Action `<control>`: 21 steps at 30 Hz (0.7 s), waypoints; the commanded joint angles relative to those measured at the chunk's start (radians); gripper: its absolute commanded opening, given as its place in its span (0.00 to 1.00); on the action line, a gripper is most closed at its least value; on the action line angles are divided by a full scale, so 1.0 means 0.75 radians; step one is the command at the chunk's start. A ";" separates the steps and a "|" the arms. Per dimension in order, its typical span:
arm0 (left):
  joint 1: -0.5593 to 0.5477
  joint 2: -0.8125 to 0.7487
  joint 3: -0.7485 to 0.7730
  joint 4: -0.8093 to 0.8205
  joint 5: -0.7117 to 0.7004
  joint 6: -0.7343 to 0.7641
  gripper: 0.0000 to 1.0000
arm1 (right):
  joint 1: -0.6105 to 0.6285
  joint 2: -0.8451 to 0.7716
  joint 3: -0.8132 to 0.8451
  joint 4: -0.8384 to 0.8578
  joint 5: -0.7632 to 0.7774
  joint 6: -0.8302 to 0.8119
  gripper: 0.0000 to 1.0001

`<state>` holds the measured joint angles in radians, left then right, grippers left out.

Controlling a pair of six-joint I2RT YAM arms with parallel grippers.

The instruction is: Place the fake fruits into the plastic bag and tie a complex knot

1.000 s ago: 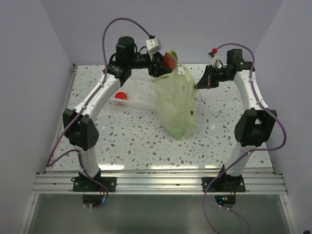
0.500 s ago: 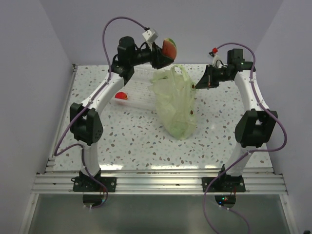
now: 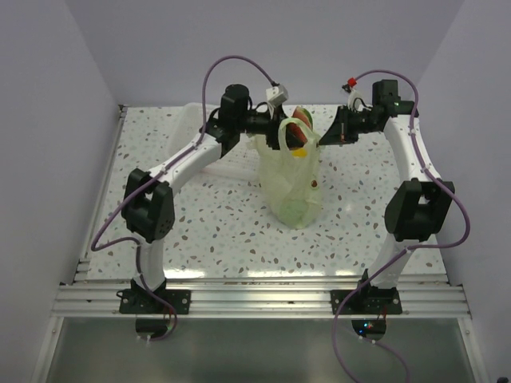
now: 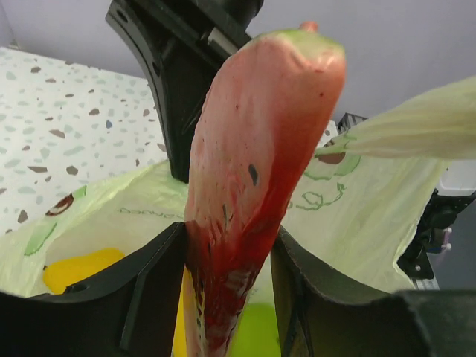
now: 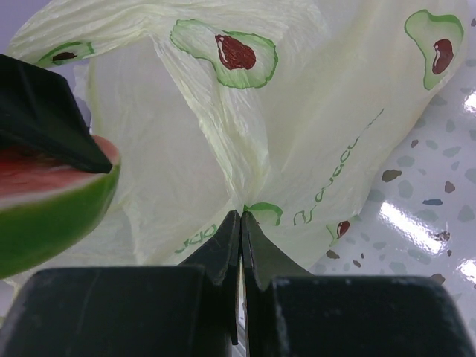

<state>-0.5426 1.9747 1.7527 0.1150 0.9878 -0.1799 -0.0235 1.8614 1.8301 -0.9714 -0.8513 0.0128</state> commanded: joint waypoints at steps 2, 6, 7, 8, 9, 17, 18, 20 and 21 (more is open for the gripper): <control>0.016 -0.080 -0.001 -0.129 0.000 0.156 0.39 | 0.001 -0.054 0.018 0.037 -0.033 0.014 0.00; 0.014 -0.076 0.013 -0.266 -0.026 0.234 0.67 | 0.001 -0.046 0.033 0.031 -0.037 0.016 0.00; 0.016 -0.082 0.021 -0.276 -0.055 0.274 0.72 | 0.001 -0.046 0.033 0.033 -0.035 0.016 0.00; 0.016 -0.091 0.031 -0.286 -0.065 0.305 0.75 | 0.001 -0.044 0.033 0.033 -0.035 0.014 0.00; 0.020 -0.093 0.048 -0.327 -0.080 0.326 0.81 | 0.001 -0.044 0.035 0.029 -0.031 0.010 0.00; 0.128 -0.197 0.216 -0.362 -0.137 0.336 0.89 | 0.001 -0.040 0.037 0.017 -0.033 0.001 0.00; 0.187 -0.227 0.191 -0.291 -0.149 0.310 0.90 | 0.001 -0.040 0.035 0.017 -0.031 0.001 0.00; 0.251 -0.339 0.069 -0.213 -0.208 0.250 0.90 | 0.001 -0.042 0.033 0.017 -0.029 -0.003 0.00; 0.302 -0.399 -0.009 -0.190 -0.296 0.280 0.91 | 0.001 -0.044 0.033 0.015 -0.031 -0.003 0.00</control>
<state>-0.4149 1.8492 1.8206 -0.1432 0.8715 0.0463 -0.0235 1.8614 1.8301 -0.9722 -0.8551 0.0154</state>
